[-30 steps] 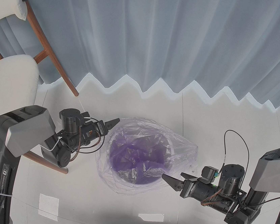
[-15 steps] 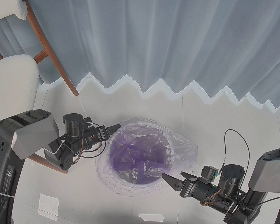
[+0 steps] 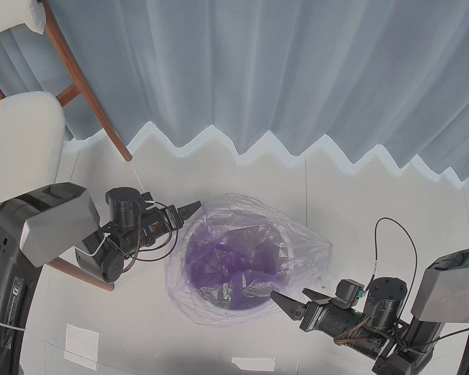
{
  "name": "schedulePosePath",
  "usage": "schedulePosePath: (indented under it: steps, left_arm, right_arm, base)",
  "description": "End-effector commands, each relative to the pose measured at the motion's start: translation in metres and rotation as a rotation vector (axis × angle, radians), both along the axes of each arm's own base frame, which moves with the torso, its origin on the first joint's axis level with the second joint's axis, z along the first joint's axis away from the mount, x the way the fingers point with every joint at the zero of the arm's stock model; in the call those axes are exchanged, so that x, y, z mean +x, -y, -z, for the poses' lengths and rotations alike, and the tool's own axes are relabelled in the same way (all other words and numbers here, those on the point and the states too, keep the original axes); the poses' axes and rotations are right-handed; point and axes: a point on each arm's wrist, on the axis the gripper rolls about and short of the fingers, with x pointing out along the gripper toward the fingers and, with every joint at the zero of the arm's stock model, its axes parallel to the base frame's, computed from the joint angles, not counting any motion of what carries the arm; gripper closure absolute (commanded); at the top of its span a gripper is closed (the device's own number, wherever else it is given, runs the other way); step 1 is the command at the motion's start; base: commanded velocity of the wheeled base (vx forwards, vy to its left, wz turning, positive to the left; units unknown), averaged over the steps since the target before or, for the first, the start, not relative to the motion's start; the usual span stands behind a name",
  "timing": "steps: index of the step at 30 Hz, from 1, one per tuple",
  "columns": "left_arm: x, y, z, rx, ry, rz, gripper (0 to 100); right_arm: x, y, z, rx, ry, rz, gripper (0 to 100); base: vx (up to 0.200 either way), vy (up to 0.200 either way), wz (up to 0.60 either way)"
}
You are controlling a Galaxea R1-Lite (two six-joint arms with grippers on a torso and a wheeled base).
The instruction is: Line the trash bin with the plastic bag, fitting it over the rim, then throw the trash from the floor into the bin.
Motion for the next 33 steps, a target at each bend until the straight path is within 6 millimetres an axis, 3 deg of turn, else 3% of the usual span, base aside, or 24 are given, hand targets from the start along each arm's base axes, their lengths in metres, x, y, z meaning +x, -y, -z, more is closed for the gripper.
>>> schedulePosePath:
  steps: [1, 4, 6, 7, 9, 11, 15, 17, 18, 20, 25, 33]
  left_arm:
    - [-0.008, -0.004, -0.046, -0.086, 0.11, 0.004, 0]
    - [-0.017, -0.006, -0.074, -0.132, 0.195, 0.01, 0]
    - [-0.021, -0.005, -0.082, -0.14, 0.213, 0.014, 0]
    - [-0.03, -0.004, -0.098, -0.149, 0.236, 0.024, 0]
    - [-0.042, 0.003, -0.107, -0.15, 0.23, 0.048, 0]
    - [-0.052, 0.013, -0.106, -0.147, 0.209, 0.086, 0]
    - [-0.058, 0.022, -0.096, -0.133, 0.171, 0.131, 0]
    - [-0.057, 0.023, -0.093, -0.127, 0.168, 0.131, 0]
    - [-0.053, 0.024, -0.078, -0.114, 0.14, 0.129, 0]
    - [-0.048, 0.022, -0.071, -0.105, 0.133, 0.122, 0]
    - [-0.041, 0.016, -0.067, -0.074, 0.153, 0.103, 0]
    - [-0.034, 0.011, -0.06, -0.07, 0.145, 0.088, 0]
  right_arm:
    - [0.002, 0.0, -0.006, 0.015, 0.025, 0.003, 0]
    - [0.015, 0.004, -0.015, 0.042, 0.07, 0.038, 0]
    - [0.023, 0.01, -0.017, 0.047, 0.088, 0.064, 0]
    - [0.043, 0.026, -0.026, 0.055, 0.148, 0.132, 0]
    - [0.06, 0.042, -0.032, 0.053, 0.191, 0.189, 0]
    - [0.071, 0.053, -0.035, 0.051, 0.202, 0.225, 0]
    - [0.076, 0.058, -0.033, 0.045, 0.184, 0.228, 0]
    - [0.076, 0.058, -0.031, 0.043, 0.18, 0.228, 0]
    - [0.079, 0.058, -0.028, 0.041, 0.174, 0.231, 0]
    - [0.083, 0.061, -0.025, 0.038, 0.174, 0.243, 0]
    - [0.106, 0.082, -0.013, 0.015, 0.194, 0.3, 0]
    - [0.111, 0.077, 0.005, 0.028, 0.177, 0.237, 0]
  base:
    - [0.0, 0.0, 0.0]
    - [0.0, 0.0, 0.0]
    - [0.0, 0.0, 0.0]
    - [0.0, 0.0, 0.0]
    - [0.0, 0.0, 0.0]
    - [0.0, 0.0, 0.0]
    - [0.0, 0.0, 0.0]
    - [0.0, 0.0, 0.0]
    - [0.0, 0.0, 0.0]
    - [0.0, 0.0, 0.0]
    - [0.0, 0.0, 0.0]
    - [0.0, 0.0, 0.0]
